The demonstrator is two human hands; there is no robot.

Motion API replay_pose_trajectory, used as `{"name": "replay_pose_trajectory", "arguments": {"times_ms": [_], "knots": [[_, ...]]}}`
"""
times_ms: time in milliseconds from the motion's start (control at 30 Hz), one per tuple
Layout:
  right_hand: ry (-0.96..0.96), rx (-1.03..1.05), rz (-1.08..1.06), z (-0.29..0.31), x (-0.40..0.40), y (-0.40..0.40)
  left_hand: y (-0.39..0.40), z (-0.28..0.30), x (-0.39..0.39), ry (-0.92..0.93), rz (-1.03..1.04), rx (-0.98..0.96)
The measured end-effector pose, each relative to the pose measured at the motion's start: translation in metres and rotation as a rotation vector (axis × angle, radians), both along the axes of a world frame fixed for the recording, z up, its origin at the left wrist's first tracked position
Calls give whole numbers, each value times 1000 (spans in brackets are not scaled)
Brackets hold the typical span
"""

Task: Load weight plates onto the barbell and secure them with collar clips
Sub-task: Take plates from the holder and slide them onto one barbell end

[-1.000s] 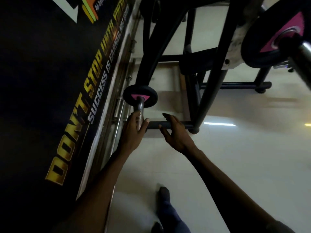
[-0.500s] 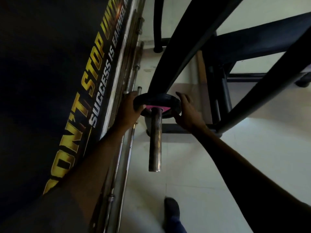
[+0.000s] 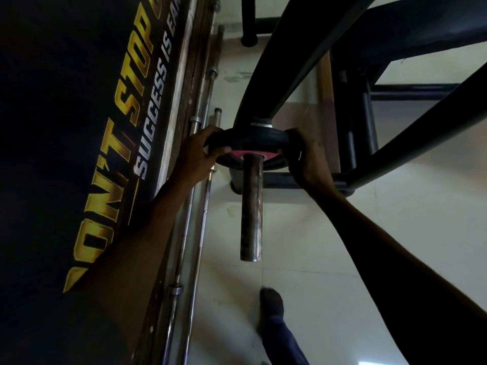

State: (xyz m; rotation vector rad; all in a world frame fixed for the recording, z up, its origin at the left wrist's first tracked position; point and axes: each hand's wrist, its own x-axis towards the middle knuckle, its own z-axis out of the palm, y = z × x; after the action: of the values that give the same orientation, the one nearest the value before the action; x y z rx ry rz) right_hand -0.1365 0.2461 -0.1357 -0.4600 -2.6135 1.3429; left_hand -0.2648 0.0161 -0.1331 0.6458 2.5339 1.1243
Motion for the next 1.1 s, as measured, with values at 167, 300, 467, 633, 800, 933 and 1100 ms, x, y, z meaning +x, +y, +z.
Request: {"name": "replay_pose_trajectory", "arguments": {"times_ms": [167, 300, 467, 633, 800, 933, 1100], "knots": [[67, 29, -1, -12, 55, -24, -33, -15, 56, 14, 26, 15], [115, 56, 14, -23, 112, -48, -64, -17, 120, 19, 64, 44], [113, 55, 21, -26, 173, -80, -92, -18, 194, 37, 98, 68], [106, 71, 29, -17, 224, -104, -111, -13, 254, -1, 159, 98], [135, 54, 2, 22, 286, -112, -118, 21, 316, -30, 185, 183], [196, 6, -55, 76, 352, -112, -111, 71, 373, 10, 143, 261], [244, 3, -171, 146, 425, -100, -89, 128, 438, 43, 111, 322]]}}
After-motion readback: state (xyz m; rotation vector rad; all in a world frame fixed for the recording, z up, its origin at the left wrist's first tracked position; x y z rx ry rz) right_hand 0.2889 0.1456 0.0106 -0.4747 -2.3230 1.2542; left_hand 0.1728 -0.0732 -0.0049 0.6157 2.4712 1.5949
